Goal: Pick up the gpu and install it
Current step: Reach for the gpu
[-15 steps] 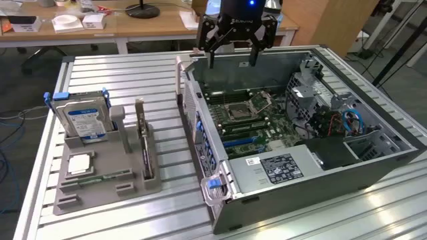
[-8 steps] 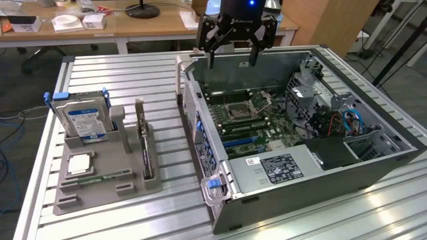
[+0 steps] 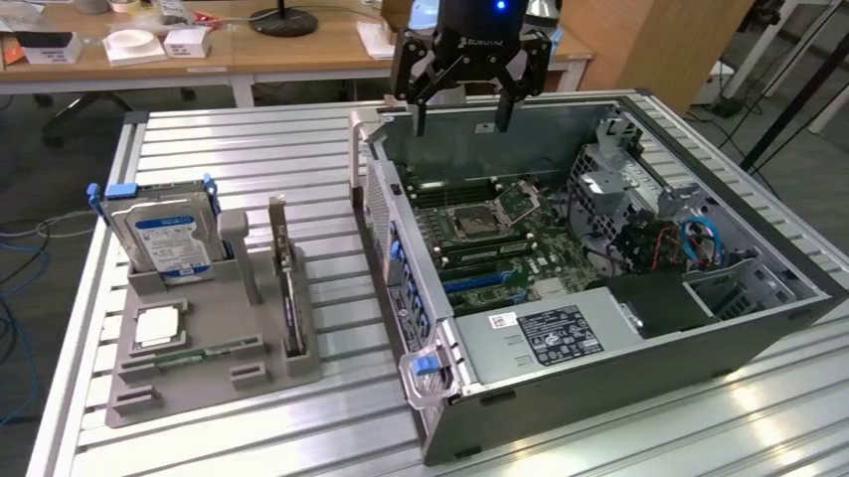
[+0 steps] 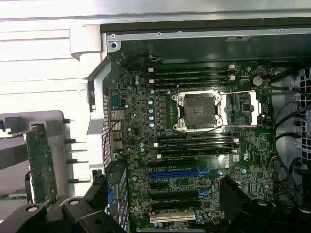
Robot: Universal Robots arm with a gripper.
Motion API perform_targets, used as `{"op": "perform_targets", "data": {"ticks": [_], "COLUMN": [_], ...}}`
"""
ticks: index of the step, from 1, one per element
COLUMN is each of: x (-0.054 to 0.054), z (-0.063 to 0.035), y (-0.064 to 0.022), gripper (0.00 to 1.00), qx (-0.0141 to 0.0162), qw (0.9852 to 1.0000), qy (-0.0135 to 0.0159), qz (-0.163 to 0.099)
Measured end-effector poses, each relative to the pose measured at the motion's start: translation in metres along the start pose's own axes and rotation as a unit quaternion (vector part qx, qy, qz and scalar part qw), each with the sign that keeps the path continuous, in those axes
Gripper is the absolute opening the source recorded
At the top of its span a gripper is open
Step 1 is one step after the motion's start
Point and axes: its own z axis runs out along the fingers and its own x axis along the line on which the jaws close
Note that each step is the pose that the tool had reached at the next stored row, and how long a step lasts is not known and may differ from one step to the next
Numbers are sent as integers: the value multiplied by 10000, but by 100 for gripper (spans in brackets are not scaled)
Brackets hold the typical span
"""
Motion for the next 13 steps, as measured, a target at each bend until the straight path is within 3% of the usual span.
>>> {"op": "perform_targets", "data": {"ticks": [13], "x": [65], "z": [-1], "y": [-4], "gripper": [99], "qx": [-1], "qw": [10000], "qy": [-2], "qz": [-1]}}
